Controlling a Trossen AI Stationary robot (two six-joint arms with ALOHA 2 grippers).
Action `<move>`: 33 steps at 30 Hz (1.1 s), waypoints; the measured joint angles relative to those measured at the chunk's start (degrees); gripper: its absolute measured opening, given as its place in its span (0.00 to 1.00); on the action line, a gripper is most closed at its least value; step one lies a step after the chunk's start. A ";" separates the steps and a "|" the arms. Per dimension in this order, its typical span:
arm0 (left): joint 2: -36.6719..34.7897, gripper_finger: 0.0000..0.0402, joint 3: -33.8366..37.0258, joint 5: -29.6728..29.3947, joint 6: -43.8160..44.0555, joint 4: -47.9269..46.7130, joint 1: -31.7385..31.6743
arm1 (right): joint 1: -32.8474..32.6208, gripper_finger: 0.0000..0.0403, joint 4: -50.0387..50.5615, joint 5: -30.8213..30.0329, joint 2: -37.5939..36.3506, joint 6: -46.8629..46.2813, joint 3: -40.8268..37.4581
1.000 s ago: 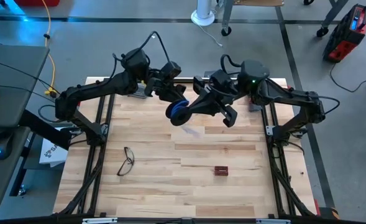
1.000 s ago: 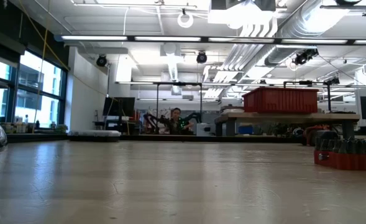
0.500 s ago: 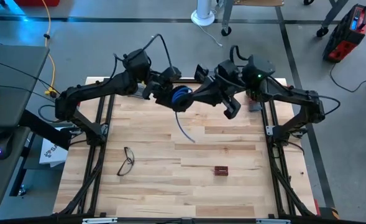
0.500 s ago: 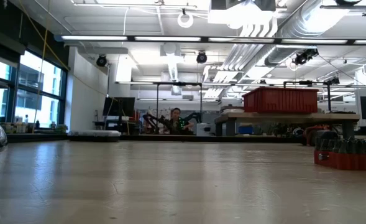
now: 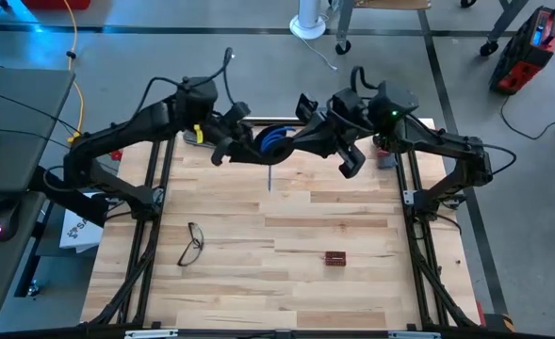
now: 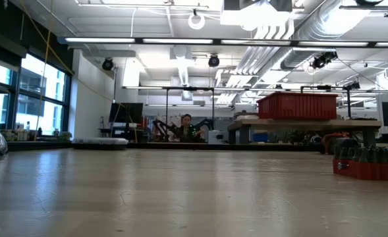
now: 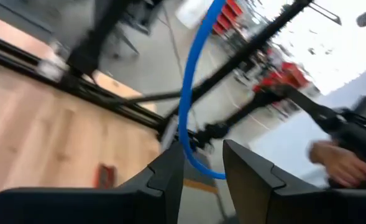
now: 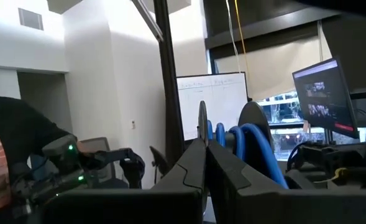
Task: Coil cords
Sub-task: Coil the blue wire onto the spool
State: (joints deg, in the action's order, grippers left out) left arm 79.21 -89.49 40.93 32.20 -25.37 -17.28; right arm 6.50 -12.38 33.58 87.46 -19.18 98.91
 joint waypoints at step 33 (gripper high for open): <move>5.97 0.38 0.07 -12.94 3.58 16.00 3.58 | 0.00 0.00 -2.21 0.06 -0.02 1.19 0.00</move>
State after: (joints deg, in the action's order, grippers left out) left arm 85.18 -89.43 27.98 35.78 -9.36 -13.69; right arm 6.50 -14.59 33.64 87.44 -17.99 98.91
